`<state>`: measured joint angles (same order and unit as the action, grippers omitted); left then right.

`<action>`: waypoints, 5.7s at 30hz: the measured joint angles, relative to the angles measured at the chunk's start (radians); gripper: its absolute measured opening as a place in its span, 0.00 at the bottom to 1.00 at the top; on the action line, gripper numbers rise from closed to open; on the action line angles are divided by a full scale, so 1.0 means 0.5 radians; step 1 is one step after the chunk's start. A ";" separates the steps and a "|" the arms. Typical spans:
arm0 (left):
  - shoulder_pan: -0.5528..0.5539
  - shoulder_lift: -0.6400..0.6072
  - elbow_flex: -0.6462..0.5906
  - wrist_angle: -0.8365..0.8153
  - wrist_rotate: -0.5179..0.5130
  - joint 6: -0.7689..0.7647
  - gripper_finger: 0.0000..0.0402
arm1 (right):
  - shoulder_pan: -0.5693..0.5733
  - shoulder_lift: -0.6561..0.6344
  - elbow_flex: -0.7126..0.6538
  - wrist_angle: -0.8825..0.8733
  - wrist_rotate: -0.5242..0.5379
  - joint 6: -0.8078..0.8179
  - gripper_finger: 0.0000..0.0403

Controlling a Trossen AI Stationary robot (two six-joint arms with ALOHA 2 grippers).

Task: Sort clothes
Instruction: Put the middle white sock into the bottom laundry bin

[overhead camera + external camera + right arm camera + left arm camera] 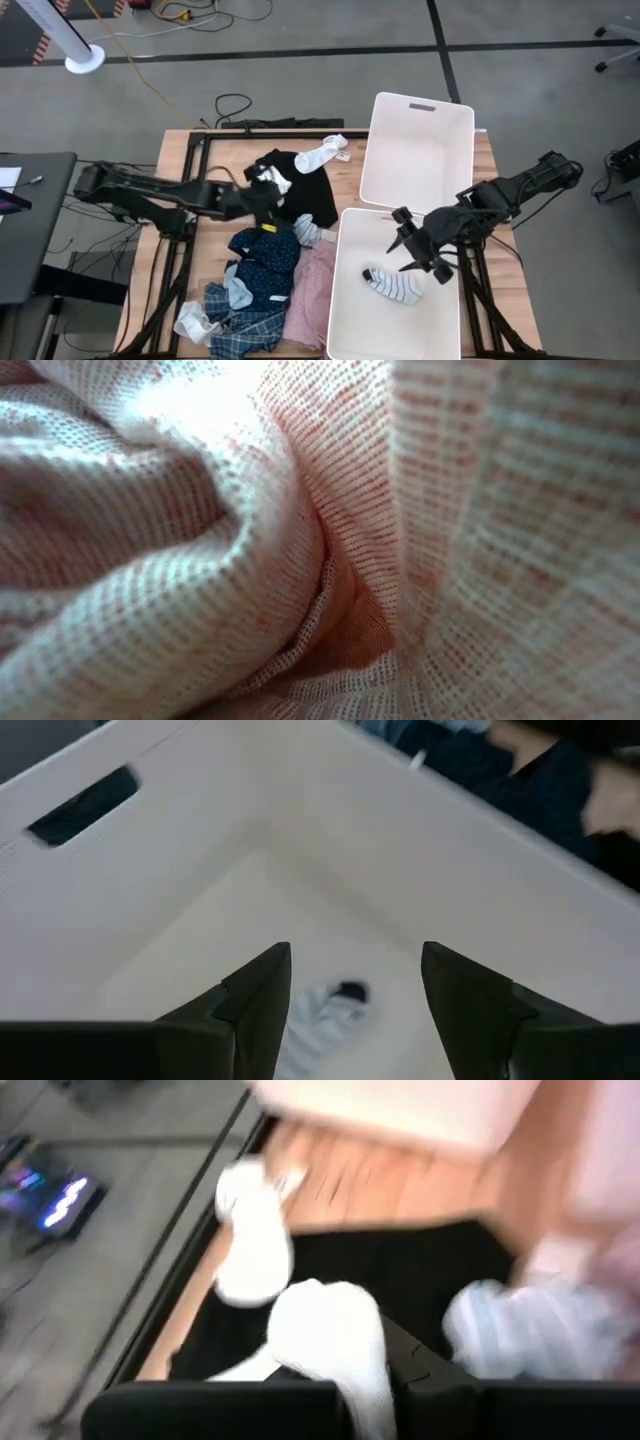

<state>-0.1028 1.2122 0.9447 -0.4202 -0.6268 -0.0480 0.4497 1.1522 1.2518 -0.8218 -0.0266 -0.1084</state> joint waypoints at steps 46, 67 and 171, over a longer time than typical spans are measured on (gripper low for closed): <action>-0.246 0.295 0.970 0.238 0.520 0.755 0.01 | -0.789 0.429 0.013 1.341 0.166 -0.468 0.59; -0.266 0.280 0.968 0.239 0.654 0.759 0.01 | -0.801 0.440 0.013 1.333 -0.197 -0.465 0.59; 0.431 0.360 0.167 0.524 0.836 0.519 0.57 | 0.068 0.365 -0.098 -0.339 -0.103 0.195 0.00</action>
<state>0.1129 1.3922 1.0284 -0.1583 -0.2086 0.2115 0.4839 1.3347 1.2026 -0.9912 -0.0780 -0.0107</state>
